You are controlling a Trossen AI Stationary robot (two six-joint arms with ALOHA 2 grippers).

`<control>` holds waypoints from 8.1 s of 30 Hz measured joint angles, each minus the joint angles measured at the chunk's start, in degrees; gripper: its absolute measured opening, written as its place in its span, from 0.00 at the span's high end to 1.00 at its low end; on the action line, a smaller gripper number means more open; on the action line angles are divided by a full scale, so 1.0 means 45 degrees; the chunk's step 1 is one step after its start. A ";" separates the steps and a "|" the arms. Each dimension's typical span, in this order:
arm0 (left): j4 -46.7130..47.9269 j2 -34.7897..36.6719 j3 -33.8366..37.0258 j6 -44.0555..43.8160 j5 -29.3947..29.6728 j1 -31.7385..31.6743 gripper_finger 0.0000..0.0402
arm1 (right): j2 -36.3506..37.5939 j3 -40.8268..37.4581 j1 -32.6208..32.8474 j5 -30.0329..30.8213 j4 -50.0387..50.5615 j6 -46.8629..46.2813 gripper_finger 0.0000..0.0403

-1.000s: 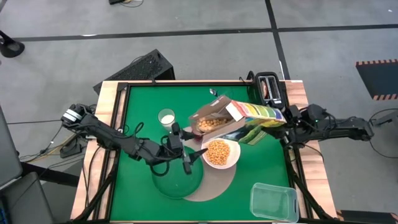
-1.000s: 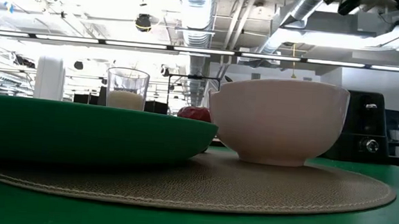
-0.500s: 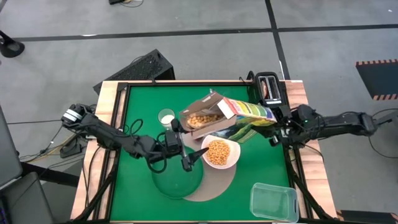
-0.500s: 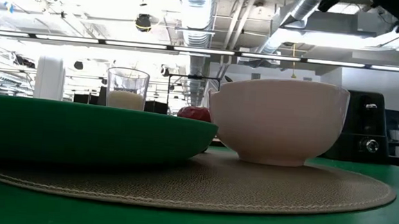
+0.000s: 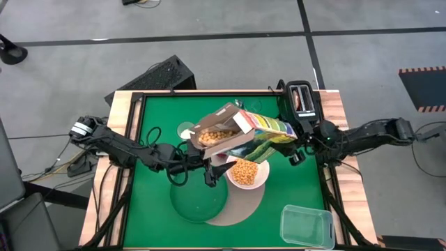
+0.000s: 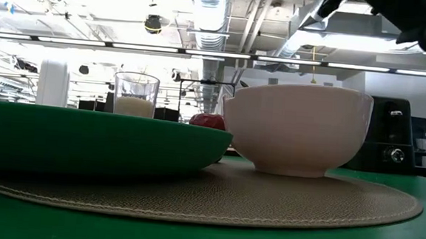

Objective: Arrange a breakfast setting
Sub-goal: Pour the cereal into the white bowl, then put the bagel on the green plate

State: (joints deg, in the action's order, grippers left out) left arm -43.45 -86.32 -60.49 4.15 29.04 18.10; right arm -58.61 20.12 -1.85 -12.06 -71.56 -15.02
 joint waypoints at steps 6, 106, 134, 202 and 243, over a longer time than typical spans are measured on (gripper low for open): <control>-0.0297 0.0000 0.0000 0.0317 0.0076 -0.0182 0.00 | -0.1445 0.0015 0.0164 0.0224 -0.1903 -0.0123 0.42; 1.6408 0.7023 -0.0005 -0.4444 0.9977 -0.3566 0.71 | -0.0998 0.1205 0.4637 0.0754 0.9106 0.0465 0.15; 1.5468 0.7660 0.6147 -0.8131 0.7133 -0.7786 0.71 | -0.1623 0.1195 0.5658 0.1326 0.8663 0.0769 0.16; 1.2450 1.0025 0.9521 -0.6509 0.4453 -0.9197 0.02 | -0.1623 0.1200 0.5616 0.1682 0.8645 0.0771 0.15; 1.4268 1.0030 0.2248 -0.2416 0.2010 -0.9212 0.04 | -0.1621 0.1205 0.5621 0.1697 0.8663 0.0609 0.15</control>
State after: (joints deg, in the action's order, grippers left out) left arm 20.76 -41.19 -50.37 -6.72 38.08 -23.35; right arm -65.90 25.54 23.44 -4.43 -32.58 -12.28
